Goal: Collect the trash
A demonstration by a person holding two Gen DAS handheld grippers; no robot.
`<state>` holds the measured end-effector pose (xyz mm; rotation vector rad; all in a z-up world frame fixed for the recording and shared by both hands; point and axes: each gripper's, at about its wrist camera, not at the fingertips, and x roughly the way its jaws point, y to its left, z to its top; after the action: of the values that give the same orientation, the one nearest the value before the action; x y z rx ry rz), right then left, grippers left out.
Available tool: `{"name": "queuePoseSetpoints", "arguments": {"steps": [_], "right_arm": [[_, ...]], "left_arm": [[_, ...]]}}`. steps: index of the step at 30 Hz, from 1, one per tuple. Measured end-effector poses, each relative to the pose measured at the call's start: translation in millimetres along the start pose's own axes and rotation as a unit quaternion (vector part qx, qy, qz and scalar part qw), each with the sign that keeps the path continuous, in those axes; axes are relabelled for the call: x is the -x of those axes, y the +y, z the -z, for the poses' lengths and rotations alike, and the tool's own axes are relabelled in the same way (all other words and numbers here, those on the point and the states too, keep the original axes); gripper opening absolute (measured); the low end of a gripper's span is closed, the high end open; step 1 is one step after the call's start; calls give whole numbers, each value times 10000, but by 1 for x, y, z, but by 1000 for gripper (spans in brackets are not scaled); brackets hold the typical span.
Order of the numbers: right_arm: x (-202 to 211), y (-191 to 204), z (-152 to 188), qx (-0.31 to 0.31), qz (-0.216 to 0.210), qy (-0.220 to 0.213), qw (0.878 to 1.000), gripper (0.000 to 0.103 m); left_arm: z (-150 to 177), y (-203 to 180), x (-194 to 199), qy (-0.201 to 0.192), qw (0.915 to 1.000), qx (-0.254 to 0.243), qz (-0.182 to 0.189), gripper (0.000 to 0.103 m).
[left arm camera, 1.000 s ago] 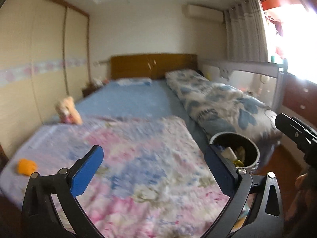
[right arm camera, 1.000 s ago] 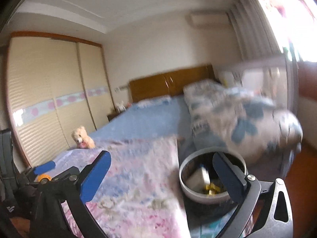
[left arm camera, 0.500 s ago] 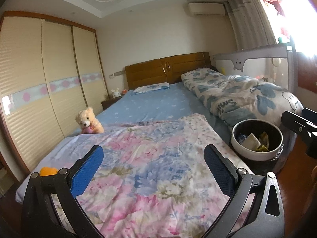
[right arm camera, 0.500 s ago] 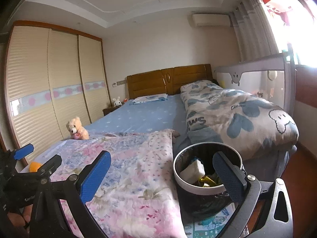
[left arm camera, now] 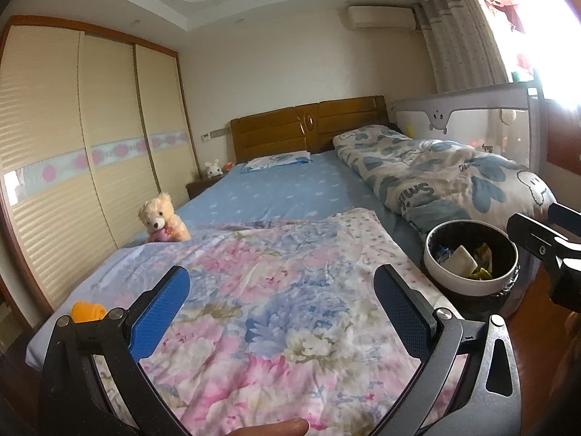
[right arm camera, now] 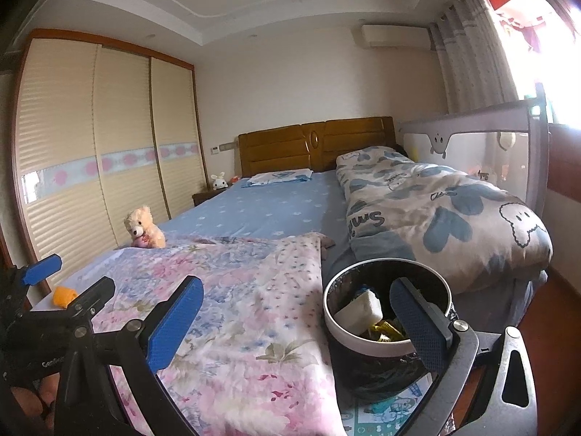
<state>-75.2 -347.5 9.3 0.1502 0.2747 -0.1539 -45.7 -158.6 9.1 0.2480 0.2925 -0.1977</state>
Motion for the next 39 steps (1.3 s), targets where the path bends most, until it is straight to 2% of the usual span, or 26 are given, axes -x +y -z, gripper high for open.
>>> {"name": "queuePoseSetpoints", "arguments": {"steps": [39], "right_arm": [[-3, 14, -2, 98, -151, -9, 9998, 103]], "left_arm": [[2, 2, 2, 48, 9993, 317, 199, 103]]}}
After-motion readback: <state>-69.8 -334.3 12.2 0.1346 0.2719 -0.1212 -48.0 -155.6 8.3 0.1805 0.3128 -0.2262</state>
